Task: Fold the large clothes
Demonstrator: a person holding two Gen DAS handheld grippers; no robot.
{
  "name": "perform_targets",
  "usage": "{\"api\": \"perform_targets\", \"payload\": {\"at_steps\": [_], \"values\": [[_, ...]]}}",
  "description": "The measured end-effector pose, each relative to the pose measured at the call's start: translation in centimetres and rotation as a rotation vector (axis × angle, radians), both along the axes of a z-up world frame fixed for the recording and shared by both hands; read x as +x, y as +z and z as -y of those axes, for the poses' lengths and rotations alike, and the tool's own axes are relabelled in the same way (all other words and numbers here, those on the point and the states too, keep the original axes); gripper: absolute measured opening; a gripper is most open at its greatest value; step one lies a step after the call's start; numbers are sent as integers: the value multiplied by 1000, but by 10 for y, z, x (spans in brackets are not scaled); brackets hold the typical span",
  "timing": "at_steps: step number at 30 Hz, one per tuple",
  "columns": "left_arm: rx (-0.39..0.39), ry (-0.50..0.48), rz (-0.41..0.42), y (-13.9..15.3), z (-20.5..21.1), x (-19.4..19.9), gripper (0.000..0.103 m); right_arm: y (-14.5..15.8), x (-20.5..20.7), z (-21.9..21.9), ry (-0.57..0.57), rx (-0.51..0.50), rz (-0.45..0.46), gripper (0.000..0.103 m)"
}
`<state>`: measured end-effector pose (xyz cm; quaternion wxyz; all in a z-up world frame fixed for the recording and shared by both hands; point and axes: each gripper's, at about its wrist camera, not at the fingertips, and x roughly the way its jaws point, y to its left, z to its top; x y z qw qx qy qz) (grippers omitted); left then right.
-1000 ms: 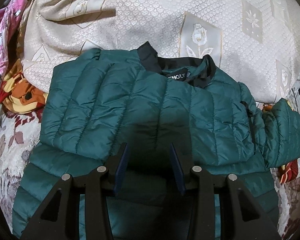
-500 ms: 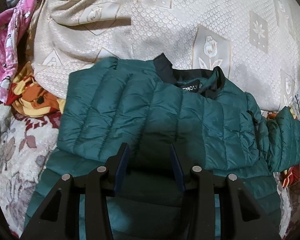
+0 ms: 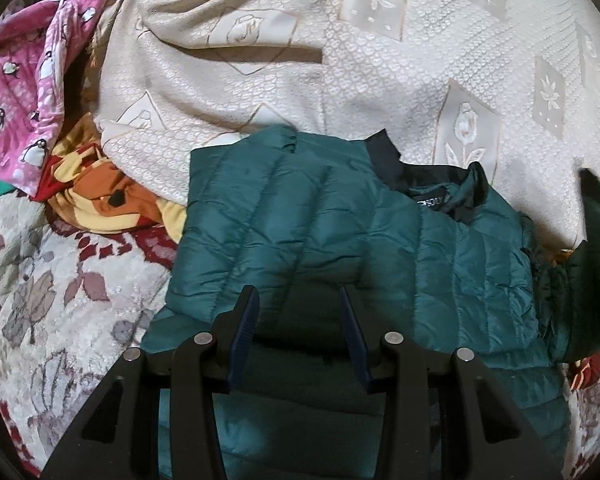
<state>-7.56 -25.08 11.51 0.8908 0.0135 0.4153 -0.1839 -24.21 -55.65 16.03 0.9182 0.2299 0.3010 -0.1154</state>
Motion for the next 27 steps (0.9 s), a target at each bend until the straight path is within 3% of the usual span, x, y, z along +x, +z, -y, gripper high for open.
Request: {"api": "perform_targets", "payload": {"at_steps": [8, 19, 21, 23, 25, 27], "values": [[14, 6, 2, -6, -13, 11, 46, -49, 76, -64, 160, 75, -85, 10], [-42, 58, -37, -12, -43, 29, 46, -93, 142, -148, 347, 128, -198, 11], [-60, 59, -48, -11, -46, 30, 46, -96, 149, -155, 354, 118, -221, 19], [-99, 51, -60, -9, -50, 30, 46, -93, 146, -156, 375, 126, -219, 40], [-164, 40, -78, -5, -53, 29, 46, -86, 140, -155, 382, 131, -210, 53], [-227, 28, -93, 0, -54, 29, 47, -72, 128, -150, 377, 116, -195, 54]]}}
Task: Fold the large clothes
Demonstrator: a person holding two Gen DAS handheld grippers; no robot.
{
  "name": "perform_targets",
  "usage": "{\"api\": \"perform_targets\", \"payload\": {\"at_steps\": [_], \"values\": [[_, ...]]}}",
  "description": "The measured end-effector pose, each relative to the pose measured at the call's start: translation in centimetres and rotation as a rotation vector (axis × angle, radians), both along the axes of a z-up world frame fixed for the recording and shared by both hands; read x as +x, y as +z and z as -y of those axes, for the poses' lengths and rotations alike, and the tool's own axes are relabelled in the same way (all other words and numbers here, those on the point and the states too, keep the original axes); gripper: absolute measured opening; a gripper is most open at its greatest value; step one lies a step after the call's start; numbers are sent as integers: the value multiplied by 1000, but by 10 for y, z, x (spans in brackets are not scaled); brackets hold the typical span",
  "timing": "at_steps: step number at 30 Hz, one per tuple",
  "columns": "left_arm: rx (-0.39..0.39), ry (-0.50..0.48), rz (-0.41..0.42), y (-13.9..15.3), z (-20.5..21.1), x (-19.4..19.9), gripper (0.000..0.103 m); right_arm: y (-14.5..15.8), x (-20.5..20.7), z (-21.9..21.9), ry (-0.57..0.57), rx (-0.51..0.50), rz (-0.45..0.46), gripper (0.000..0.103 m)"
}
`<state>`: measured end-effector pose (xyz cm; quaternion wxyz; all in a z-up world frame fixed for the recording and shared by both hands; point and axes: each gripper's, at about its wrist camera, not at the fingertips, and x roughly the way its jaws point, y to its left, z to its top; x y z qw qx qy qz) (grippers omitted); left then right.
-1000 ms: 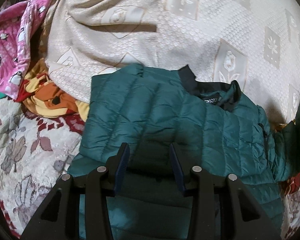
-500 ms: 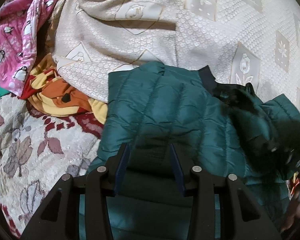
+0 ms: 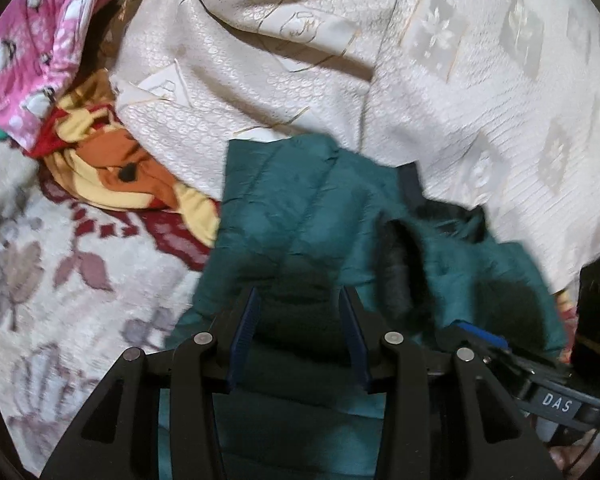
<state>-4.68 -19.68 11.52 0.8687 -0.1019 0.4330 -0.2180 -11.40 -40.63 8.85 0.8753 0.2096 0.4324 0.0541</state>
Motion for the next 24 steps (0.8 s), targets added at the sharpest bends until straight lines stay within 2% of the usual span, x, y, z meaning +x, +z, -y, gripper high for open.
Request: {"api": "perform_targets", "payload": {"at_steps": [4, 7, 8, 12, 14, 15, 16, 19, 24], "values": [[-109, -43, 2, 12, 11, -5, 63, 32, -31, 25, -36, -4, 48, 60], [-148, -88, -24, 12, 30, -5, 68, 56, -60, 51, -94, -40, 96, 69], [-139, -99, -35, 10, 39, -4, 69, 62, -70, 62, -119, -52, 110, 72], [-17, -141, -70, -10, 82, -3, 68, 77, -105, 102, -226, -128, 124, 74], [32, -162, -69, -17, 97, -1, 48, 77, -118, 122, -286, -154, 113, 74], [58, -177, -63, -19, 103, -1, 24, 74, -127, 135, -331, -156, 106, 74], [92, -178, -54, -20, 107, -1, 17, 69, -134, 148, -376, -148, 98, 74], [122, -145, 11, -10, 104, 1, 11, 47, -142, 171, -453, -112, 49, 74], [136, -74, 92, 11, 71, 17, 9, 9, -120, 167, -429, -92, -13, 74]]}}
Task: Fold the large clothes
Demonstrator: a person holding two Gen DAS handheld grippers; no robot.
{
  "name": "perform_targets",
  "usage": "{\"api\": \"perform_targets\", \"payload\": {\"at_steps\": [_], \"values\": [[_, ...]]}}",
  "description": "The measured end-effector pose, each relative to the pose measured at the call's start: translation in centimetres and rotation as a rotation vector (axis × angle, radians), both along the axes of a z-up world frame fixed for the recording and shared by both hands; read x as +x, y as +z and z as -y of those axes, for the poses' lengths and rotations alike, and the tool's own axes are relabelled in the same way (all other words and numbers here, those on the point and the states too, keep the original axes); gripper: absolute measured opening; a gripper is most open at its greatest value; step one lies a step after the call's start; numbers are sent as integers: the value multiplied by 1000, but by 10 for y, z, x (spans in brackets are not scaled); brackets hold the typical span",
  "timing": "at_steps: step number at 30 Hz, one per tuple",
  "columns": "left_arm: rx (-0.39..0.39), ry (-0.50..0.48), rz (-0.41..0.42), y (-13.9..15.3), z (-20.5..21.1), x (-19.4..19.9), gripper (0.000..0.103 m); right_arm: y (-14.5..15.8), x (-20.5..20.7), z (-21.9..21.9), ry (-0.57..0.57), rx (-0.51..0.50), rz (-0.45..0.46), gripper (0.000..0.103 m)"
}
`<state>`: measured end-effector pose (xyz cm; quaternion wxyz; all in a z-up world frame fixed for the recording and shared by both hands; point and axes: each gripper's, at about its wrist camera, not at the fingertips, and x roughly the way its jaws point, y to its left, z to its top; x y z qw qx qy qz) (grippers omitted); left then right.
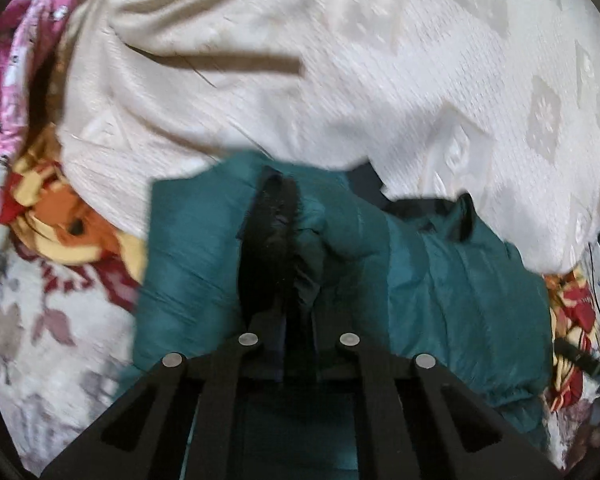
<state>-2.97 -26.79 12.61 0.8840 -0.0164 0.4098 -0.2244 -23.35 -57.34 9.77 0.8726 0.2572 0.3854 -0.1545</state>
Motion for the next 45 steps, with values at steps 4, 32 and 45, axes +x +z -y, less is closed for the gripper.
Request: {"api": "perform_targets", "payload": {"at_steps": [4, 32, 45], "values": [[3, 55, 22, 1, -35, 11, 9, -16, 39, -22, 57, -30, -12, 74], [46, 79, 129, 18, -57, -11, 30, 12, 75, -89, 181, -200, -62, 82], [180, 18, 23, -36, -10, 8, 30, -33, 137, -120, 203, -254, -150, 82]]}}
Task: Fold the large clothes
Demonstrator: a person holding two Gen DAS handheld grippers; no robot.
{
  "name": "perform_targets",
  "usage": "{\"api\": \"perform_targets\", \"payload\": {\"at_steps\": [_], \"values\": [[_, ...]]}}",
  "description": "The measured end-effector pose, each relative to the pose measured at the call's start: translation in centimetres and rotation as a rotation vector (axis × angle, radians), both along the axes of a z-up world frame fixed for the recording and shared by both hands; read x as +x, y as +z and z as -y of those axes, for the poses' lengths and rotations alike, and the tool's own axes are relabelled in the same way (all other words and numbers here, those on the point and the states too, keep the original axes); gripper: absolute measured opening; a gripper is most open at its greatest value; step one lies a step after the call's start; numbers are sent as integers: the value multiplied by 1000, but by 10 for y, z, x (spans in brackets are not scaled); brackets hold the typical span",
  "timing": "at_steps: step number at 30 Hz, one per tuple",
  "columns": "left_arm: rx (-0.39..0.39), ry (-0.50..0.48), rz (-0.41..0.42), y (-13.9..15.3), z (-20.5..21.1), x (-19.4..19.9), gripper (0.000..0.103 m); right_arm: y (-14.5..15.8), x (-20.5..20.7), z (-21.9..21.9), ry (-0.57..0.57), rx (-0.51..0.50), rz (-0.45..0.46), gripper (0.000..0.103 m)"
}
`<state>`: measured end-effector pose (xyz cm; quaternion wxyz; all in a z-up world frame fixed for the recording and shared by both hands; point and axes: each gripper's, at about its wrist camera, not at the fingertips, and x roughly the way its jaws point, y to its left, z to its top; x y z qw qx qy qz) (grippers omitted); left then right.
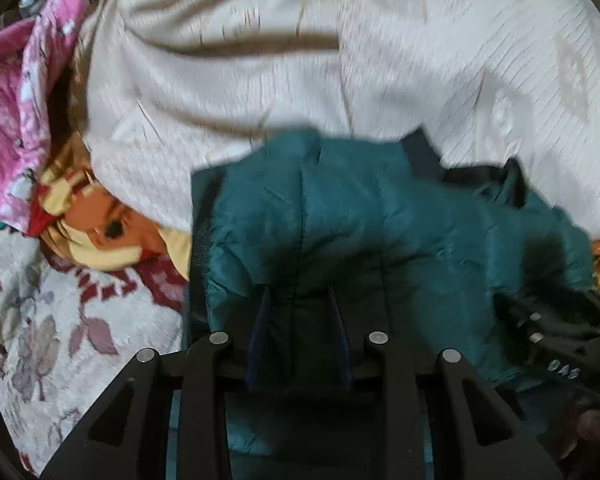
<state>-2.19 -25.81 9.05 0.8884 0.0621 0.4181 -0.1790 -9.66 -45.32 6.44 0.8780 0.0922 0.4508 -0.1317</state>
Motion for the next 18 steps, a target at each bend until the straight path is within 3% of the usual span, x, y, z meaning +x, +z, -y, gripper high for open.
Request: {"api": "perform_targets", "payload": {"at_steps": [5, 8, 12, 18], "values": [[2, 10, -22, -10, 3, 5, 30, -1, 6, 3, 8, 10, -23, 82], [11, 1, -22, -11, 4, 5, 30, 18, -6, 8, 17, 44, 1, 81], [13, -7, -15, -13, 4, 5, 30, 48, -47, 20, 2, 15, 61, 81], [16, -1, -7, -16, 9, 5, 30, 20, -67, 50, -59, -7, -46, 81]]}}
